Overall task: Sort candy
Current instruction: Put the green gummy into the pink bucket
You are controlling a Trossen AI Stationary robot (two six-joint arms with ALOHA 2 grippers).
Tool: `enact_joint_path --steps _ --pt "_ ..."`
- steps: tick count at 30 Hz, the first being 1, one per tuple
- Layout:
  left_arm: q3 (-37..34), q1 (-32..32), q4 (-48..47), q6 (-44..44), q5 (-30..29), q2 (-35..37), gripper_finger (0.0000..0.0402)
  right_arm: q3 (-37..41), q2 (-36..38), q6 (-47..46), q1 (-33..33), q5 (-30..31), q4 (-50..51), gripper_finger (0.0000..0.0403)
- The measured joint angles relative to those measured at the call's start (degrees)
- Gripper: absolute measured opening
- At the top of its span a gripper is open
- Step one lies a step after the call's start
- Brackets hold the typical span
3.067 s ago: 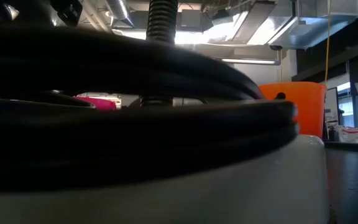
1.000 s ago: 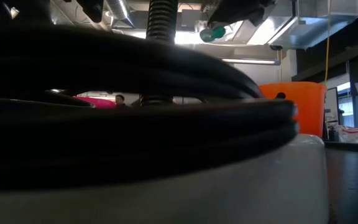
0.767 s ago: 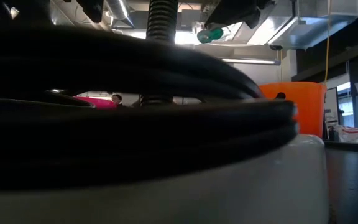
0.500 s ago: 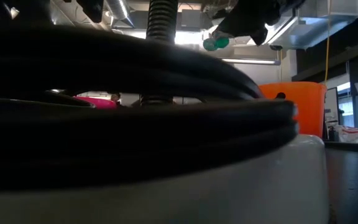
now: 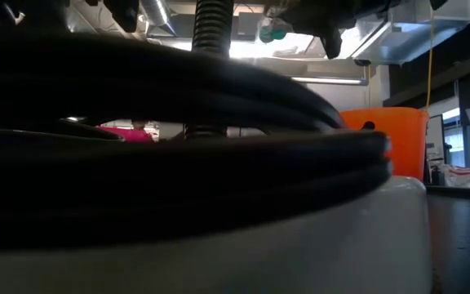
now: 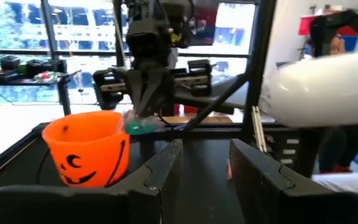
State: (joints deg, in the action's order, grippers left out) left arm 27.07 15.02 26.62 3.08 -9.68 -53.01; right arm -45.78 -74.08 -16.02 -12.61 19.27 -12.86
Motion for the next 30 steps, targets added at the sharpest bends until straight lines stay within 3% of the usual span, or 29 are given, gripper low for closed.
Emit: enact_joint_path --steps 8,15,20,30 --pt "0.00 -5.14 1.17 1.41 1.43 -1.90 0.0126 0.00 -0.05 0.04 2.62 -2.60 -5.59 0.0001" --pt "0.02 -10.00 11.98 2.52 12.11 -7.31 0.0139 0.00 -0.42 1.54 3.42 -2.68 -8.21 0.0001" --pt "0.31 -12.23 17.36 4.26 11.91 -10.55 0.0156 0.00 -0.42 1.73 3.29 -2.51 -8.18 0.0001" --pt "13.46 -14.57 10.73 1.95 12.54 -22.13 0.0218 0.00 -0.42 4.35 3.29 -3.98 -11.36 0.0001"
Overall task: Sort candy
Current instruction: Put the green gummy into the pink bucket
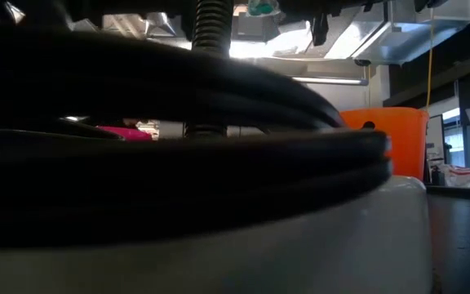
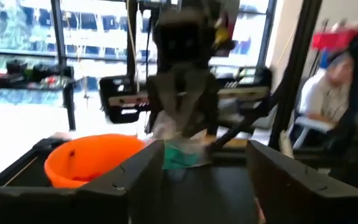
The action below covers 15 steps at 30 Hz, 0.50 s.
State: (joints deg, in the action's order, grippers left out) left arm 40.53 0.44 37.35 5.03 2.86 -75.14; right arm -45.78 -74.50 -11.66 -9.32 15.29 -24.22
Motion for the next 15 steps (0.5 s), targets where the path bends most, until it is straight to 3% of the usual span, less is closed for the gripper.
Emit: enact_joint_path --steps 6,15 --pt "7.57 -1.25 -5.96 -1.06 -0.32 -5.67 0.0238 0.00 0.00 0.04 0.00 -1.70 0.04 0.0001" --pt "9.25 -1.34 -8.20 -0.66 -1.57 -7.84 0.0239 0.00 0.00 0.07 -0.02 -3.19 0.38 0.0001"
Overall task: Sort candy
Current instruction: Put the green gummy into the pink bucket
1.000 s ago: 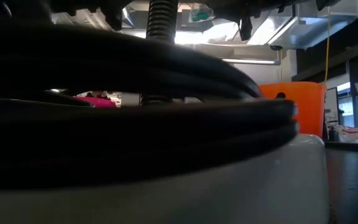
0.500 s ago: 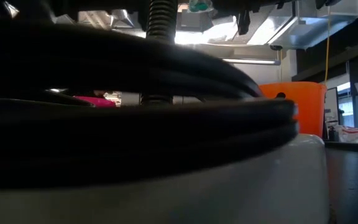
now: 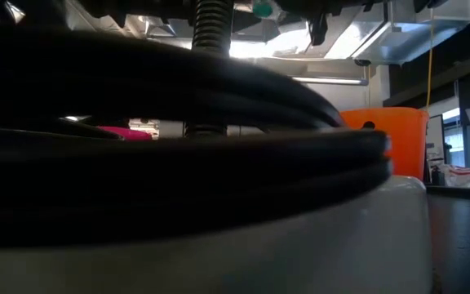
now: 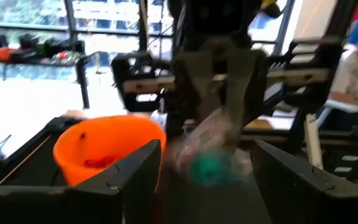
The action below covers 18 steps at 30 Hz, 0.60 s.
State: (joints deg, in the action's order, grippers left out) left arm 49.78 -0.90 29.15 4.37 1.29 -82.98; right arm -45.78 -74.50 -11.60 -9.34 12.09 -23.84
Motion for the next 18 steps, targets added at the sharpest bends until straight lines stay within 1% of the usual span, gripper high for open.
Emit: enact_joint_path --steps 4,18 --pt "0.00 -0.01 -1.65 0.85 -2.12 0.00 0.0240 0.00 0.00 0.02 0.00 -0.11 0.07 0.0001" --pt "0.00 0.06 -3.19 1.24 -1.48 0.00 0.0235 0.00 0.00 0.00 0.00 -0.26 0.63 0.0001"
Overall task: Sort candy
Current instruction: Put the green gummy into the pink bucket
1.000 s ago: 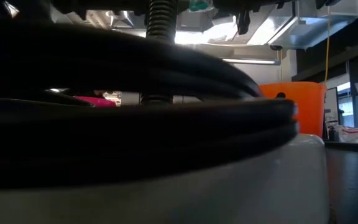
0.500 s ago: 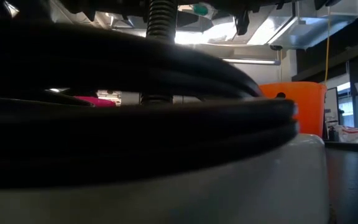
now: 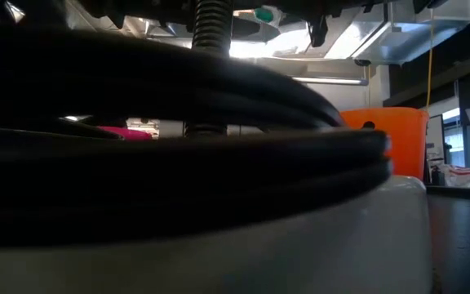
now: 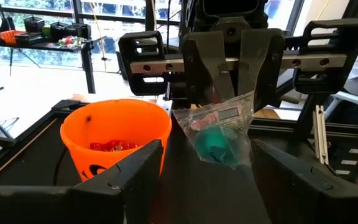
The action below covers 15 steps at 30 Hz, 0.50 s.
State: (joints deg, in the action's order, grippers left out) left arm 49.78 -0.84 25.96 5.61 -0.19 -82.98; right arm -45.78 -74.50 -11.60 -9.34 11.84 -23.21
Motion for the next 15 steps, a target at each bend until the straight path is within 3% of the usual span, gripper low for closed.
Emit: enact_joint_path --steps 15 --pt "0.00 0.00 -1.14 -0.17 0.06 0.00 0.0234 0.00 -0.01 -0.44 0.00 0.02 0.73 0.0001"
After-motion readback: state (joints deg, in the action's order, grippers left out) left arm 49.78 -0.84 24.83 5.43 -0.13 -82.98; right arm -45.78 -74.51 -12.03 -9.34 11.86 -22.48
